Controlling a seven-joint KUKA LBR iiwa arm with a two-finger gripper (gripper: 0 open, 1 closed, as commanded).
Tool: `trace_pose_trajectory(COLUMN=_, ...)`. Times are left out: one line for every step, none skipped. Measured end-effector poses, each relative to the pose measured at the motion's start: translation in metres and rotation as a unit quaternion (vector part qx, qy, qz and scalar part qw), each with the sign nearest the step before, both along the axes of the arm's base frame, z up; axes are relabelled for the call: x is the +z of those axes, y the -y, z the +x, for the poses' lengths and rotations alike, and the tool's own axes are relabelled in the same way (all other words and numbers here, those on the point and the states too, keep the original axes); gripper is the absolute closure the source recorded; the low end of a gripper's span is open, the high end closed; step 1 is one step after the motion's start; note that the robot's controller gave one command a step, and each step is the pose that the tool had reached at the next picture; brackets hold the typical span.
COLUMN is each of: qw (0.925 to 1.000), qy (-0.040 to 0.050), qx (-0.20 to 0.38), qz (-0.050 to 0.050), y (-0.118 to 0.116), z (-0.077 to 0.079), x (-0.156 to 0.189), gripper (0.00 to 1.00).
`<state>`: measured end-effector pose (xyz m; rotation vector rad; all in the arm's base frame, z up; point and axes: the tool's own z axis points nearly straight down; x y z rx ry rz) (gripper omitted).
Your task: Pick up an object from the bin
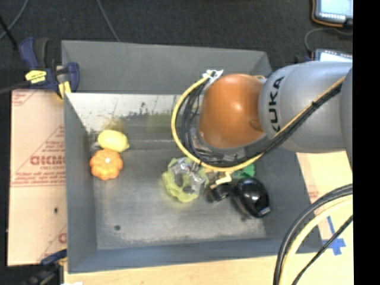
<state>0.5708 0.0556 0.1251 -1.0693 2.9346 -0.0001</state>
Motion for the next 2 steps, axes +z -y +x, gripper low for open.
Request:
trace_pose_trajectory(qw=0.9955, qy=0.0012, qx=0.094, qz=-0.003, y=-0.009, z=0.003, x=0.004, gripper=1.0)
trace_pose_trajectory(qw=0.9795, qy=0.0035, qx=0.201, qz=-0.003, y=-0.021, z=0.008, x=0.011, gripper=1.0)
